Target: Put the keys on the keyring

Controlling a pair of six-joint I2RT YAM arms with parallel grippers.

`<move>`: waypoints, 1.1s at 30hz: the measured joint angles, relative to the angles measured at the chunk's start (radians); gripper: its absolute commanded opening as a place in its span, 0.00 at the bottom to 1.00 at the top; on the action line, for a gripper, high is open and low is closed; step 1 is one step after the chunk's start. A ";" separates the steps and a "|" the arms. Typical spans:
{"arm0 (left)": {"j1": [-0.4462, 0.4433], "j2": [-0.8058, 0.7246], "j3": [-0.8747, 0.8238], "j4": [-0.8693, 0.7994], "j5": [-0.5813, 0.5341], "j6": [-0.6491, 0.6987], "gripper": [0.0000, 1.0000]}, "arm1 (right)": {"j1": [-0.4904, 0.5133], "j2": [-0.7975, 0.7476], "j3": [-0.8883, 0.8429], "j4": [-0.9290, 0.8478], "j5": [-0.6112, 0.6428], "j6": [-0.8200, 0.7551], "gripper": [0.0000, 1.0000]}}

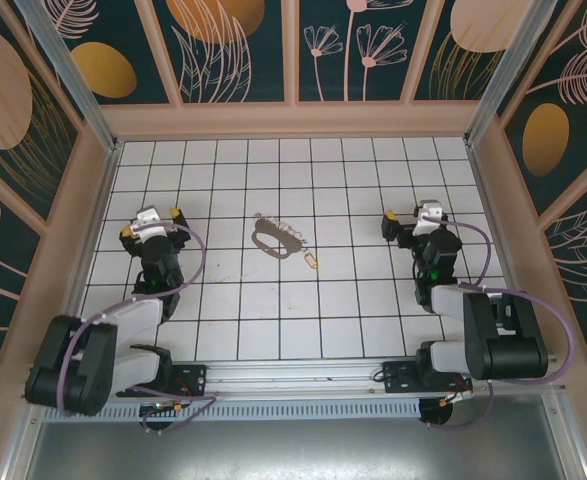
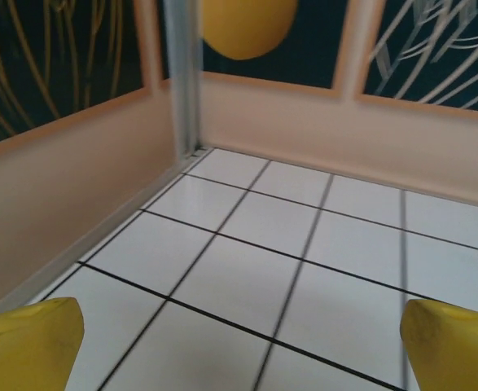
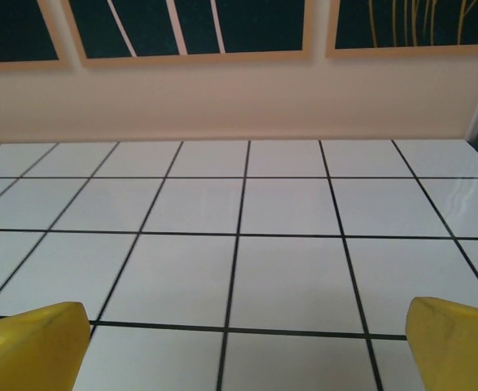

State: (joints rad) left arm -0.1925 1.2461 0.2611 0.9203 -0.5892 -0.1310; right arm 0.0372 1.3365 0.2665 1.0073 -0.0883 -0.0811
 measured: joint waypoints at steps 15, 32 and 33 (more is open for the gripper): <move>0.141 0.267 -0.040 0.310 0.330 0.078 0.99 | -0.045 0.010 0.031 0.026 -0.082 0.000 0.99; 0.146 0.272 -0.040 0.319 0.384 0.078 0.99 | -0.123 0.203 -0.097 0.285 -0.158 0.067 0.99; 0.146 0.272 -0.040 0.319 0.384 0.078 0.99 | -0.128 0.219 -0.099 0.287 -0.152 0.073 0.99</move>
State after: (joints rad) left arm -0.0463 1.5177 0.2214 1.2388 -0.2050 -0.0528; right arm -0.0906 1.5558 0.1677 1.2942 -0.2401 -0.0078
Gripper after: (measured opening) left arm 0.988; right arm 0.989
